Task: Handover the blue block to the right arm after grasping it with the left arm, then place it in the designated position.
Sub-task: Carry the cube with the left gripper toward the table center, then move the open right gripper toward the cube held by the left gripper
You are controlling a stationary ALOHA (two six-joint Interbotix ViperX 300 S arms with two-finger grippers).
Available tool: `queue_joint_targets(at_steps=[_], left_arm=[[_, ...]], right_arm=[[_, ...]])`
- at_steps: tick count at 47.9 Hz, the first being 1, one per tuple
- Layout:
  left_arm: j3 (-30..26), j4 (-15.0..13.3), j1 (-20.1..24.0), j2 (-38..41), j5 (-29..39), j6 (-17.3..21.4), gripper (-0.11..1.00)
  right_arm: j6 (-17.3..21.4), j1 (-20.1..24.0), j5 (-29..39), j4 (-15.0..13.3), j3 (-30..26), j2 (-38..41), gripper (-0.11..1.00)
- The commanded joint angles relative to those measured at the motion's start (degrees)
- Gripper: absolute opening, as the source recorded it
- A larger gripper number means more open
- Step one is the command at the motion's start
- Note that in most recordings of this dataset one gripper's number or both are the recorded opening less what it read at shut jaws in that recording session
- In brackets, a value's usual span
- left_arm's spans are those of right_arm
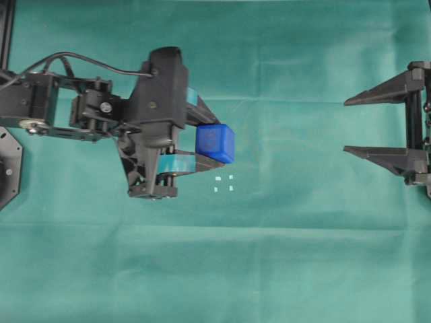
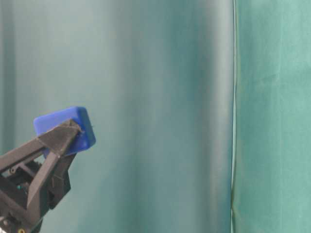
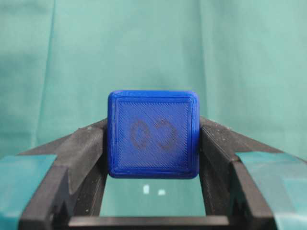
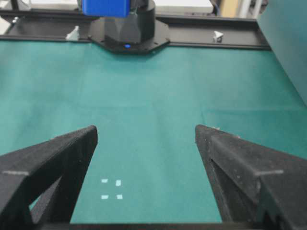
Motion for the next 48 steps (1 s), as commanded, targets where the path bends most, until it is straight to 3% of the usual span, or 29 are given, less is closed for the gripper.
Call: queue_joint_targets(at_steps=[1,23,43,48], left_arm=[[1.23,0.09,0.09,-2.55,-3.96,-0.09,0.46],[13.01,-0.35,0.09,-5.89,-26.46,-0.35,0.46],[14.59,-0.44,0.09,-6.15,-28.92,-0.53,0.46],[14.68,-0.53,0.18,-6.33,-28.83,-0.53,0.46]], right_arm=[[-0.09,-0.09,-0.26,-0.09,-1.58,0.26,0.93],[-0.18,-0.09,-0.97,-2.29,-1.67,0.18,0.93],[-0.26,-0.09,-0.88,-4.04,-2.29,0.18,0.93],[-0.62,-0.09,-0.44,-5.63,-3.08,0.26,0.93]])
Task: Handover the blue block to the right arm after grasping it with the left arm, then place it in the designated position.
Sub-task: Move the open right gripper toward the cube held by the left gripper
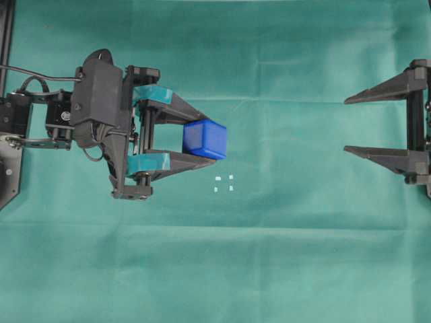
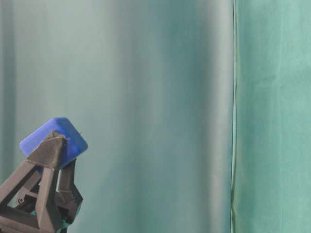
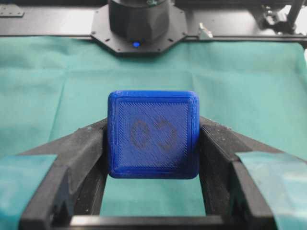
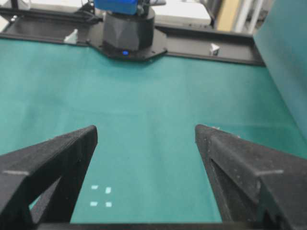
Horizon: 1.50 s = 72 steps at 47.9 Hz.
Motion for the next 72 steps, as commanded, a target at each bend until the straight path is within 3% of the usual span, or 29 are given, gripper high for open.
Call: queue_joint_targets(at_steps=[1,10,16,28,36,49,72], left_arm=[[-0.62,-0.09,0.18,-1.05,-0.44,-0.09,0.46],[-0.62,-0.18,0.44,-1.05,-0.44,-0.09,0.46],[-0.62,-0.18,0.44,-1.05,-0.35,-0.18,0.46],[-0.62,-0.35,0.35,-1.05,-0.18,-0.26,0.46],[-0.62,-0.35,0.35,-1.05,-0.18,-0.26,0.46],[-0.62,-0.35,0.35,-1.05,0.09,-0.26,0.46],[-0.62,-0.35,0.44,-1.05,0.18,-0.26,0.46]], right_arm=[[-0.35,-0.09,0.00,-1.67,-2.11,0.26,0.93],[-3.60,0.09,-0.09,-10.63,-3.60,0.35,0.93],[-6.77,0.26,-0.35,-18.37,-4.22,0.44,0.92],[-15.03,0.26,-0.97,-33.93,-4.75,1.23,0.91],[-20.48,0.35,-1.49,-41.66,-5.10,1.93,0.91],[-21.97,0.44,-1.41,-44.74,-5.89,2.55,0.91],[-21.88,0.35,-1.49,-44.91,-6.42,3.43,0.91]])
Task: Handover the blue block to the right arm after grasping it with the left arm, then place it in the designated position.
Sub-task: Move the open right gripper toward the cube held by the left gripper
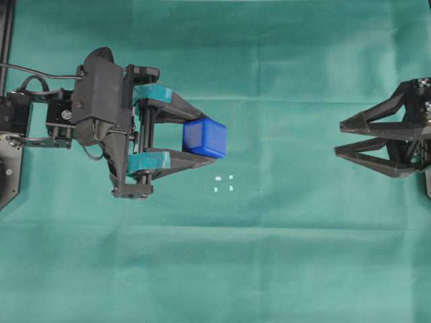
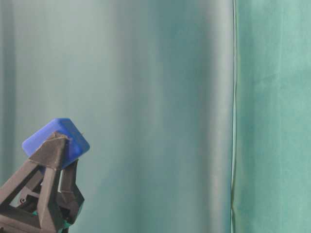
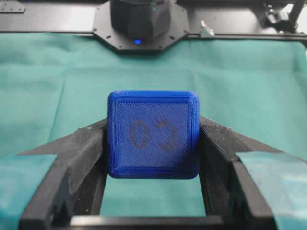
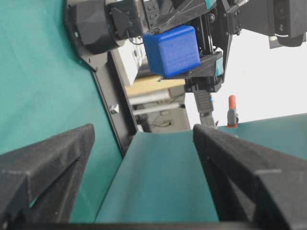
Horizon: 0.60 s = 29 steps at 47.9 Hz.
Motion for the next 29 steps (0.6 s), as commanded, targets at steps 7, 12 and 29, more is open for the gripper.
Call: queue_joint_targets(at_steps=[7,12,29], left_arm=[[-0.62,-0.09,0.18,-1.05,-0.26,-0.09,0.46],[-0.62,-0.18,0.09,-1.05,-0.26,-0.09,0.46],[-0.70,-0.18,0.09,-1.05,-0.26,-0.09,0.46]], right_arm=[[0.26,0.18,-0.44,-0.09,-1.49,0.18,0.91],[0.26,0.18,-0.44,0.00,-1.58,0.26,0.91],[0.26,0.26,-0.44,0.00,-1.93,1.05,0.91]])
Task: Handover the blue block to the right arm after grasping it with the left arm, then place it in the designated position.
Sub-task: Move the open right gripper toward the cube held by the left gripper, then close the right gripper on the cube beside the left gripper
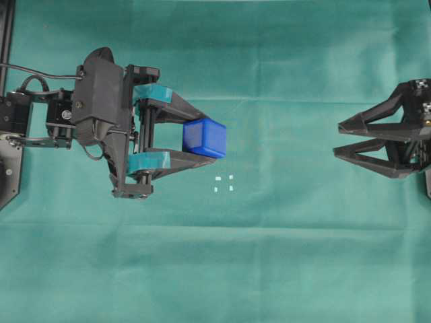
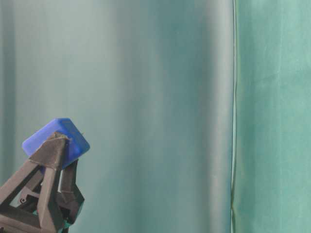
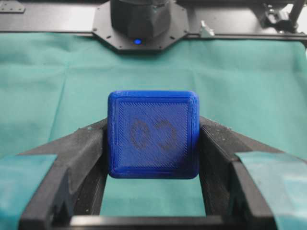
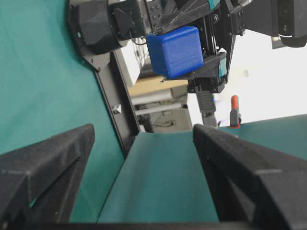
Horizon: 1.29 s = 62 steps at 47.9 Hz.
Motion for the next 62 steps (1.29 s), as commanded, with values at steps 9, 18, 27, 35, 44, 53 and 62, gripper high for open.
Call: queue_joint_targets(at_steps=[9,18,27,35,44,53,62], left_arm=[[-0.70,0.00,0.18,-1.05,-0.26,-0.09,0.46],[-0.70,0.00,0.09,-1.05,-0.18,-0.09,0.46],[-0.70,0.00,0.09,-1.05,-0.26,0.00,0.46],[-0.70,-0.09,0.09,-1.05,-0.09,0.00,0.46],[-0.70,0.00,0.18,-1.05,0.09,0.00,0.46],[-0.70,0.00,0.18,-1.05,0.18,0.00,0.46],[-0.79,0.00,0.09,-1.05,0.18,0.00,0.46]], right_arm=[[0.18,0.09,-0.44,0.00,-3.43,2.72,0.91],[0.18,0.09,-0.62,-0.09,-6.50,6.77,0.91],[0.09,0.09,-0.88,-0.09,-10.72,11.69,0.91],[0.00,0.09,-0.88,-0.18,-15.12,16.70,0.91],[0.00,0.09,-0.88,-0.35,-20.13,22.15,0.91],[-0.18,0.09,-0.97,-0.44,-25.14,27.60,0.90],[-0.18,0.09,-2.20,-1.67,-29.00,31.99,0.91]])
